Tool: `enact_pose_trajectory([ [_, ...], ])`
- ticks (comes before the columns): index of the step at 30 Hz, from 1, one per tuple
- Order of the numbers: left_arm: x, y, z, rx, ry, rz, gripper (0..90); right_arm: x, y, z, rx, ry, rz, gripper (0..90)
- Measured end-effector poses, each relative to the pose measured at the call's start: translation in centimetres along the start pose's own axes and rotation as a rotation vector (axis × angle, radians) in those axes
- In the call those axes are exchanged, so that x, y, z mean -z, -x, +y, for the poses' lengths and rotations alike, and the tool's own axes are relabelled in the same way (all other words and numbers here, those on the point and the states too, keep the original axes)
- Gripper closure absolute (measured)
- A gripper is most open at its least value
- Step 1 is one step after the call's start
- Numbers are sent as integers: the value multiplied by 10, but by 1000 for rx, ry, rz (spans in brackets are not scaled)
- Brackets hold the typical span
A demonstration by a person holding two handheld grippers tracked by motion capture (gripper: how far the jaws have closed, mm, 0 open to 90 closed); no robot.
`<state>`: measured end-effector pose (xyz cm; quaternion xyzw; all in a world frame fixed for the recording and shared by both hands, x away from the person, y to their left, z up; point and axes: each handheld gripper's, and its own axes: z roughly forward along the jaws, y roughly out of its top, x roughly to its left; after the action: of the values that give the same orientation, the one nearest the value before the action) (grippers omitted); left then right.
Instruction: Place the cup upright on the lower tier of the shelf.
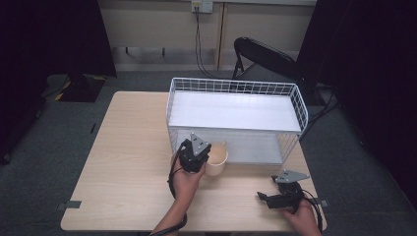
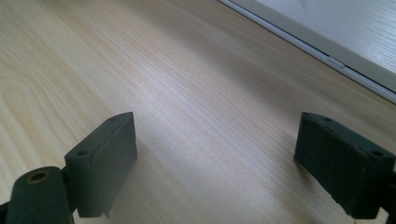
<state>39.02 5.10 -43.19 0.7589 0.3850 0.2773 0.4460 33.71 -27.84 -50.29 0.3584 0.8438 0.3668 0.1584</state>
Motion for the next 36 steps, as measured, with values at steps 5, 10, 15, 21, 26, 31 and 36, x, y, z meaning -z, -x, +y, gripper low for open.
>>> enact_pose_trajectory([
  [5, -2, -1, -1, 10, 1, 14, 817, 0, 0, 0, 0, 0, 0, 123],
  [10, -6, -2, -3, 29, 1, 25, 816, 0, 0, 0, 0, 0, 0, 122],
  [15, -7, -6, -4, 40, 6, 44, 815, 0, 0, 0, 0, 0, 0, 122],
  [21, -8, -9, -5, 50, 5, 59, 816, 0, 0, 0, 0, 0, 0, 123],
  [26, -10, -12, -7, 73, 8, 62, 816, 0, 0, 0, 0, 0, 0, 122],
  [31, -10, -13, -6, 82, 7, 63, 814, 0, 0, 0, 0, 0, -1, 122],
  [36, -10, -12, -4, 79, 19, 60, 792, 0, 0, 0, 0, 0, 0, 122],
])
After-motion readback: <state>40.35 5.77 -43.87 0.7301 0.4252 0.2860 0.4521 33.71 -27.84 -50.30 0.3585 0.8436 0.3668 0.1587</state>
